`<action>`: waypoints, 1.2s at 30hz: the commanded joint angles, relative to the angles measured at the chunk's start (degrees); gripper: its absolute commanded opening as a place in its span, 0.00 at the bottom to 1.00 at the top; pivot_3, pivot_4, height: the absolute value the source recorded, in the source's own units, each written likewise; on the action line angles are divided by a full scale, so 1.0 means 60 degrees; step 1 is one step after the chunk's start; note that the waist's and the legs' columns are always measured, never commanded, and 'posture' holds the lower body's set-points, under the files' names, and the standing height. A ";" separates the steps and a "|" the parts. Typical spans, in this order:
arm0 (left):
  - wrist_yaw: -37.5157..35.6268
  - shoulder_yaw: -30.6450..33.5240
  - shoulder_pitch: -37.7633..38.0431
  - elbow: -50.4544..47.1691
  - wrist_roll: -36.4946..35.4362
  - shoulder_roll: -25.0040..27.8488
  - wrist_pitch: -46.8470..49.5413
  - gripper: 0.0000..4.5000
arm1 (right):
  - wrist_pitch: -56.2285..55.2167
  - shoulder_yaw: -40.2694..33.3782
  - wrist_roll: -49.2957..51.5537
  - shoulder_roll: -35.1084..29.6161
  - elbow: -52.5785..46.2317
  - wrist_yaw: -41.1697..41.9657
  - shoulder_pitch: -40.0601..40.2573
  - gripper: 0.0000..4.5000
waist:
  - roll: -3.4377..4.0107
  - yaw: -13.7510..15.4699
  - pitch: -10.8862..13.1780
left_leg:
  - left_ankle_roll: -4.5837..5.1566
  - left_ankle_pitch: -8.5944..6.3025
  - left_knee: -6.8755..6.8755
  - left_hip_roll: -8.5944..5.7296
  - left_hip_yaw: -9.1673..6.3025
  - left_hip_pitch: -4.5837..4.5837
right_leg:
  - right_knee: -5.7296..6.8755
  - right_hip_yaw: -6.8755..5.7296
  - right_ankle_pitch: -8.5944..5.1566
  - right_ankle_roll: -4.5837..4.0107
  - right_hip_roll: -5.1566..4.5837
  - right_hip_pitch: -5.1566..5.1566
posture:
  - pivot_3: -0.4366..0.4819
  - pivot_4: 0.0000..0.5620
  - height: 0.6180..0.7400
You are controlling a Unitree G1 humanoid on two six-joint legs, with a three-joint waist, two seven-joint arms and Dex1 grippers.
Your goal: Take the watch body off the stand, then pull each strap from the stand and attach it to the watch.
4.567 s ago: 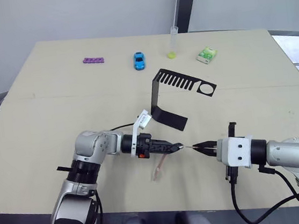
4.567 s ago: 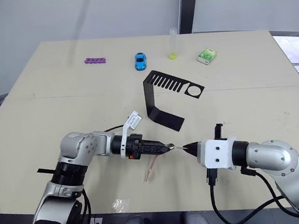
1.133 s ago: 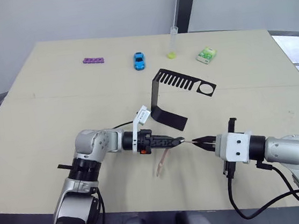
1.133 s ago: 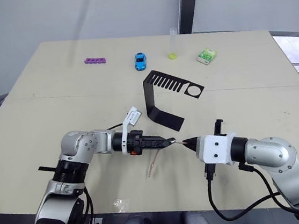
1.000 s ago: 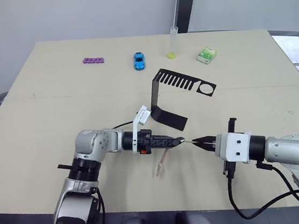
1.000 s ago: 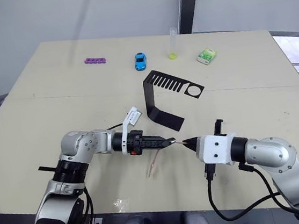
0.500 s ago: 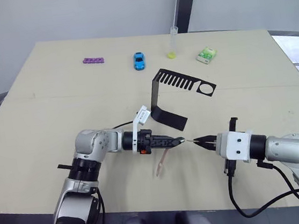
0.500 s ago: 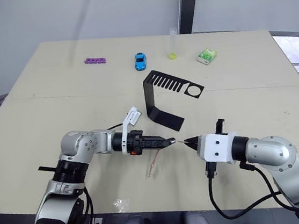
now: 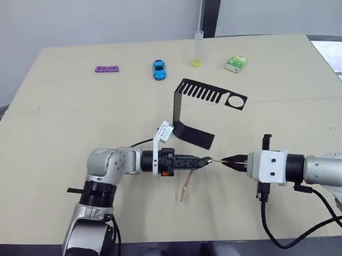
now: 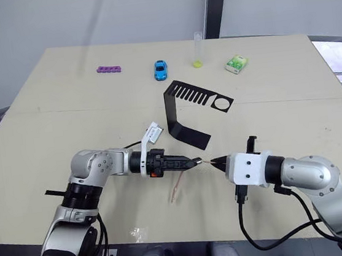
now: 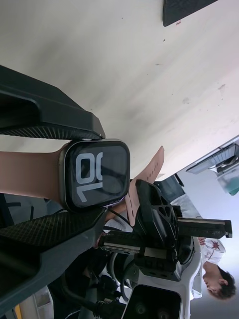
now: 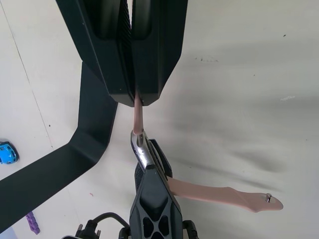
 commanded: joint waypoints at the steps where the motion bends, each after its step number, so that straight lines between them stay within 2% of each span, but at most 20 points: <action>1: -0.0017 0.0126 -0.0100 -0.0322 -0.0261 -0.0009 -0.0002 0.35 | -0.0089 -0.0107 0.0047 -0.0002 -0.0326 -0.0066 -0.0094 0.00 | 0.0000 0.0000 0.0000 | 0.0000 0.0000 0.0000 0.0000 0.0000 0.0000 | 0.0001 0.0000 0.0000 0.0000 0.0000 0.0000 | 0.48 0.27 1.00; 19: 0.0103 0.0294 -0.0223 -0.0284 -0.0368 -0.0218 0.0101 0.35 | 0.0138 0.0043 0.0017 0.0155 -0.0525 -0.0134 -0.0250 0.00 | 0.0000 0.0002 0.0000 | 0.0000 0.0000 0.0002 0.0000 0.0000 0.0000 | 0.0001 0.0000 0.0000 0.0000 0.0000 0.0000 | 0.48 0.27 1.00; 36: 0.0095 0.0272 -0.0173 -0.0481 -0.0464 -0.0240 0.0250 0.35 | 0.0557 0.0454 -0.0228 0.0376 -0.0251 -0.0143 -0.0987 0.00 | 0.0000 -0.0007 0.0000 | 0.0000 0.0000 0.0005 -0.0001 0.0000 0.0000 | 0.0004 0.0001 0.0000 0.0000 -0.0001 -0.0002 | 0.48 0.27 1.00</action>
